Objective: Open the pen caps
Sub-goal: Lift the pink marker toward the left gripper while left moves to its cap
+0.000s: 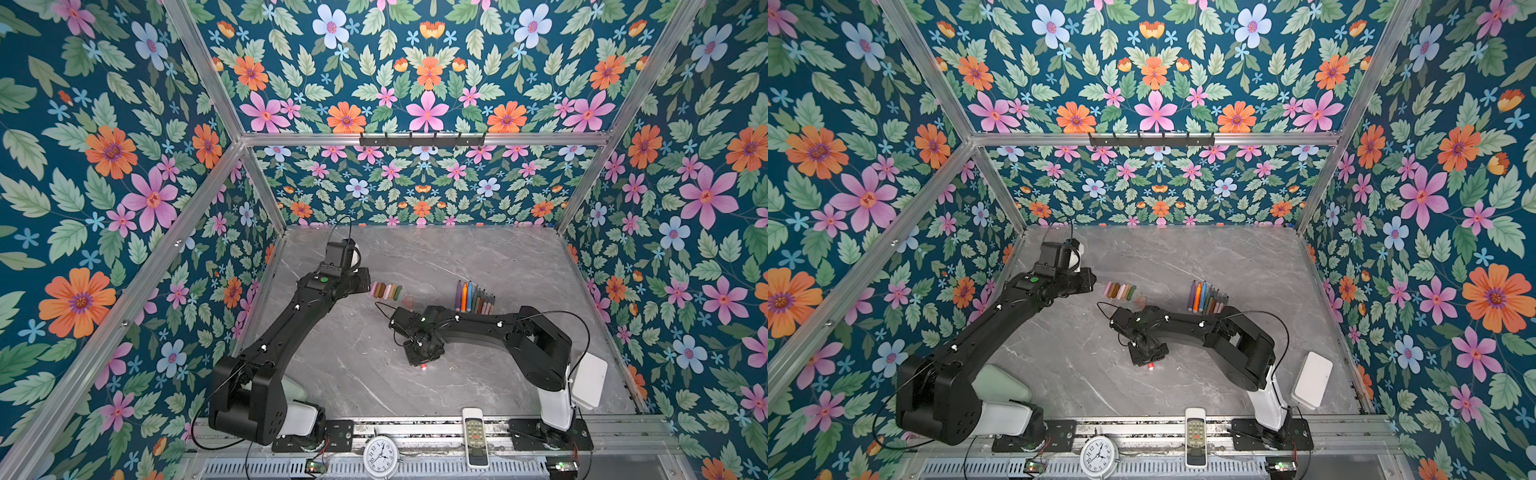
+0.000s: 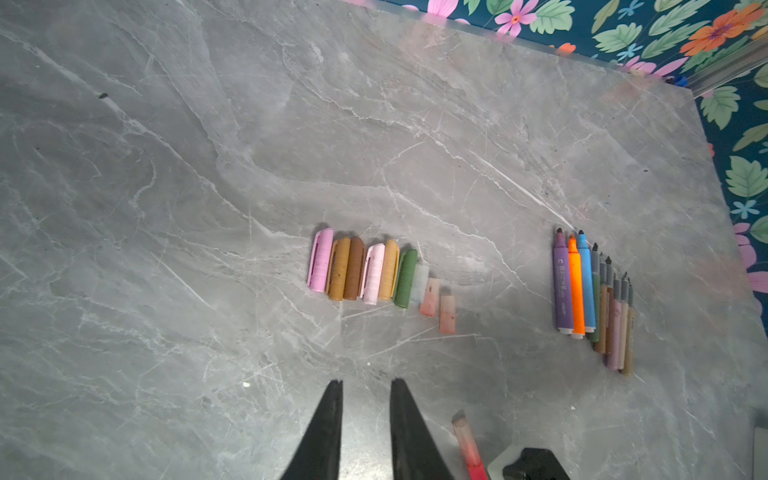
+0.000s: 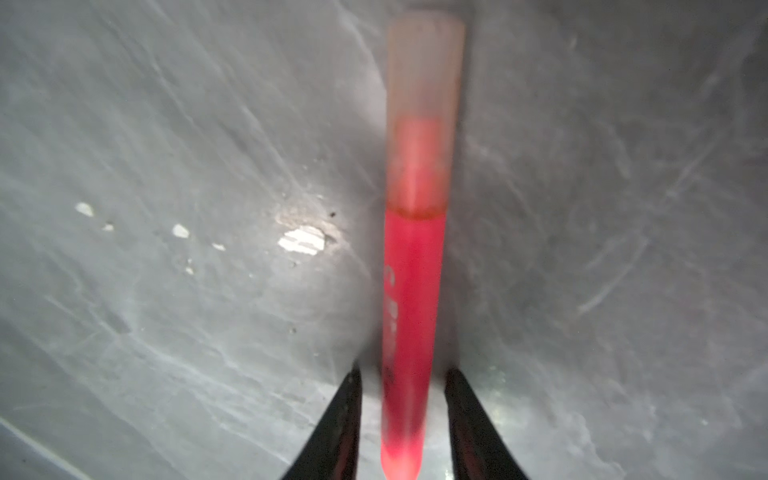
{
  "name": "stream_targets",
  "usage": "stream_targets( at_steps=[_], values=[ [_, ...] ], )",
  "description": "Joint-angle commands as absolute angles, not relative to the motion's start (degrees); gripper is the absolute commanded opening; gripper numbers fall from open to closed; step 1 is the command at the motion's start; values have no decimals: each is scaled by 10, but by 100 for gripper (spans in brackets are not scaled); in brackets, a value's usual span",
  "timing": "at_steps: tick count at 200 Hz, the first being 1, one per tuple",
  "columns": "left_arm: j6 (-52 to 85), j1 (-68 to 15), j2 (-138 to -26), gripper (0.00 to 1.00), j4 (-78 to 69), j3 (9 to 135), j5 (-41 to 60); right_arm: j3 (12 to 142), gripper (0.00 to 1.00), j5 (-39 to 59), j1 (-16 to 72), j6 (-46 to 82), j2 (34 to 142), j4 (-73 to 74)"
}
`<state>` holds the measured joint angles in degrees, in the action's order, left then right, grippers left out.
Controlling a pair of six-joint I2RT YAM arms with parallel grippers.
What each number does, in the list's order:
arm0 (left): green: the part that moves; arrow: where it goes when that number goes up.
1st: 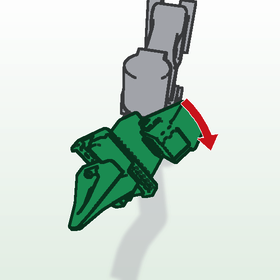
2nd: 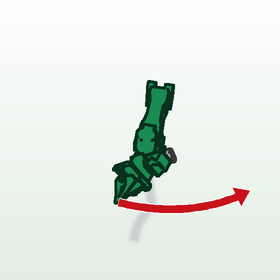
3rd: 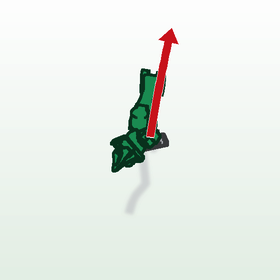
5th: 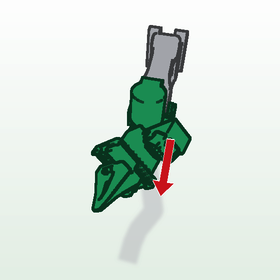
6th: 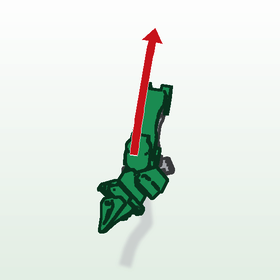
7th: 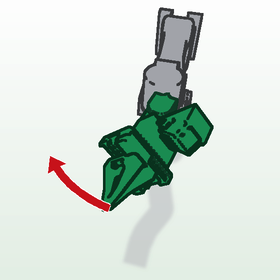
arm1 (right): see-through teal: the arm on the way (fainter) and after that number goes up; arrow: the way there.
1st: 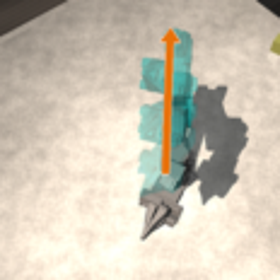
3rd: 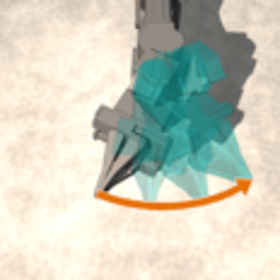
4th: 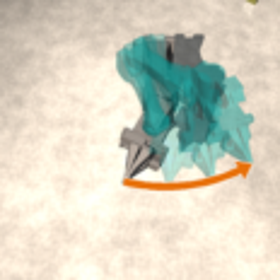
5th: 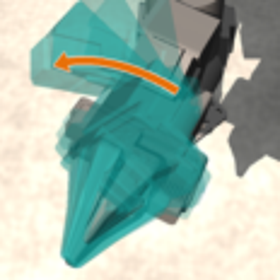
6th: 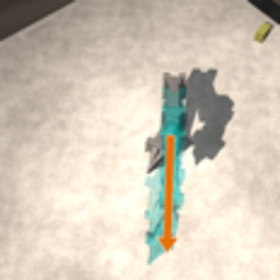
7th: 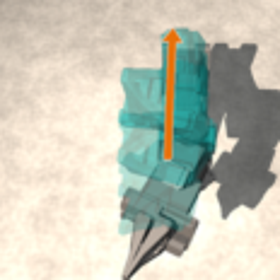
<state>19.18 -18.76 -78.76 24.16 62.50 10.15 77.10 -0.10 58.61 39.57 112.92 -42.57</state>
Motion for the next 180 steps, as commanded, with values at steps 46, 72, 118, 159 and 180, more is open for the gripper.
stream_targets(
  at_steps=[46, 72, 118, 159, 180],
  values=[
    [255, -193, -788, 38, 168, 576, 241, 727, 3, 46, 566, 403, 1049, -393],
    [310, -217, -794, 42, 103, 537, 289, 673, 2, 140, 516, 382, 980, -322],
    [476, -277, -828, 47, -102, 480, 393, 640, 2, 195, 458, 355, 904, -308],
    [496, -325, -864, 47, -113, 507, 385, 638, 3, 198, 451, 352, 884, -307],
    [494, -332, -879, 46, -110, 513, 380, 638, 3, 199, 452, 354, 879, -304]
  ],
)
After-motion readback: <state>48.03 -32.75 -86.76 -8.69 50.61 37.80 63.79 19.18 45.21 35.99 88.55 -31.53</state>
